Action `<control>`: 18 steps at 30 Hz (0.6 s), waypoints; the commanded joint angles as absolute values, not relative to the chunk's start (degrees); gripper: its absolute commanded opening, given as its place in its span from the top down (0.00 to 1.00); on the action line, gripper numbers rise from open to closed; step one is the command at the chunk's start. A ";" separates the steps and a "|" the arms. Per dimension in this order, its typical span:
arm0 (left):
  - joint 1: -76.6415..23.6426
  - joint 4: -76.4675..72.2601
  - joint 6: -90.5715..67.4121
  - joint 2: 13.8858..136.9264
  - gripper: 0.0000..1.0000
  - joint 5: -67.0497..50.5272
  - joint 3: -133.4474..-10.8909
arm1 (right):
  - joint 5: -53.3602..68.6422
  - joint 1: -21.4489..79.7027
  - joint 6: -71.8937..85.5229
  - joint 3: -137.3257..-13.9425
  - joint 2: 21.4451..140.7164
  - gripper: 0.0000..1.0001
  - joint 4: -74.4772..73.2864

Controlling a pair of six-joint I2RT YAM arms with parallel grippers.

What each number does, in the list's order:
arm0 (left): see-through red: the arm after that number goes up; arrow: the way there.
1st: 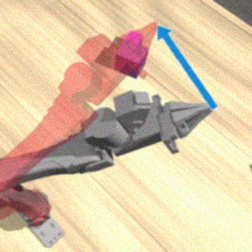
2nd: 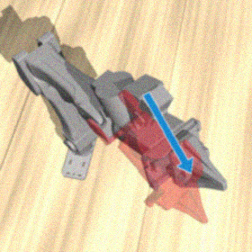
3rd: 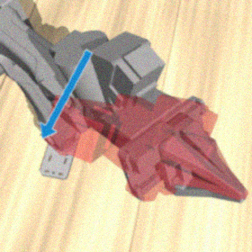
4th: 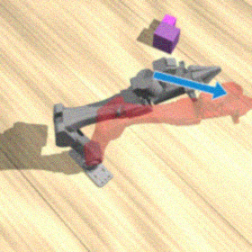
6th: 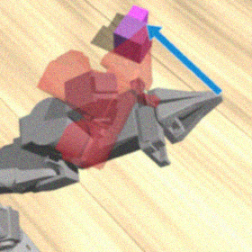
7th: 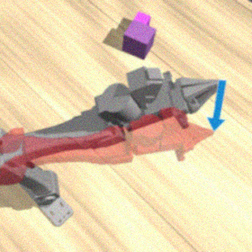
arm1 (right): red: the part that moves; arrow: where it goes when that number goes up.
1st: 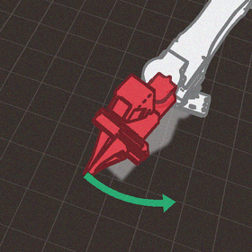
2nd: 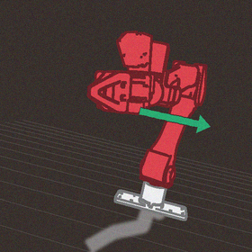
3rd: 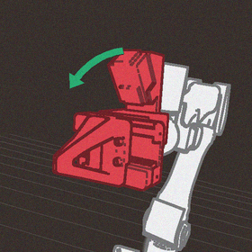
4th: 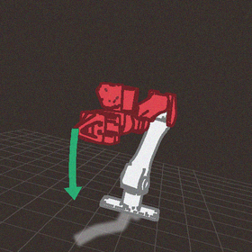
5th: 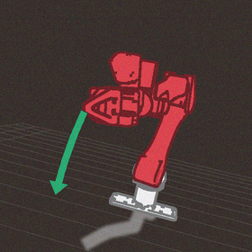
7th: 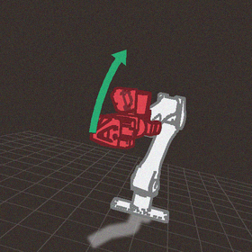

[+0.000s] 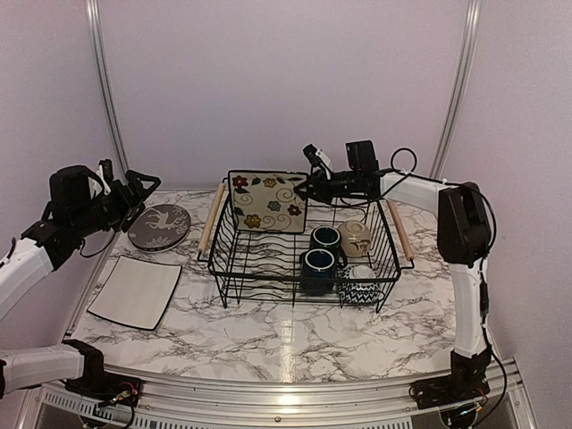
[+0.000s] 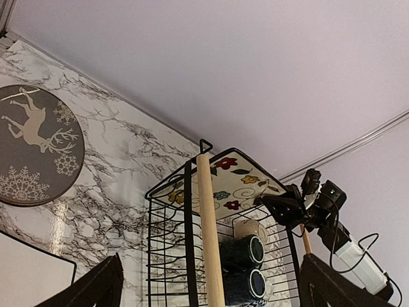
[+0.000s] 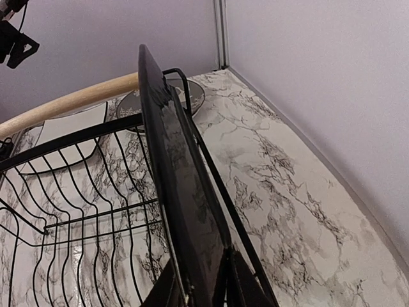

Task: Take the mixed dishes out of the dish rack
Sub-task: Grab the plate from the dish rack.

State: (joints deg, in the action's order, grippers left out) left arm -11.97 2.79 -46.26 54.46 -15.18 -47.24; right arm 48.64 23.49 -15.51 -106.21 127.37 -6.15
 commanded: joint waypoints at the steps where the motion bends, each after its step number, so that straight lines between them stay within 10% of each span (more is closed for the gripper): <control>1: -11.95 0.92 -46.84 54.69 0.01 -16.08 -46.25 | 53.76 24.43 -15.38 -110.08 129.70 0.80 -6.00; 18: -11.95 0.79 -47.10 55.01 0.01 -16.26 -45.83 | 54.35 25.39 -15.12 -116.25 133.66 0.84 -7.88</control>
State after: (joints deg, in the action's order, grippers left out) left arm -11.97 2.31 -47.20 54.48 -15.55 -46.63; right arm 51.55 23.79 -15.07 -113.60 132.99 -6.87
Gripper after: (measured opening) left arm 0.989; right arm 0.199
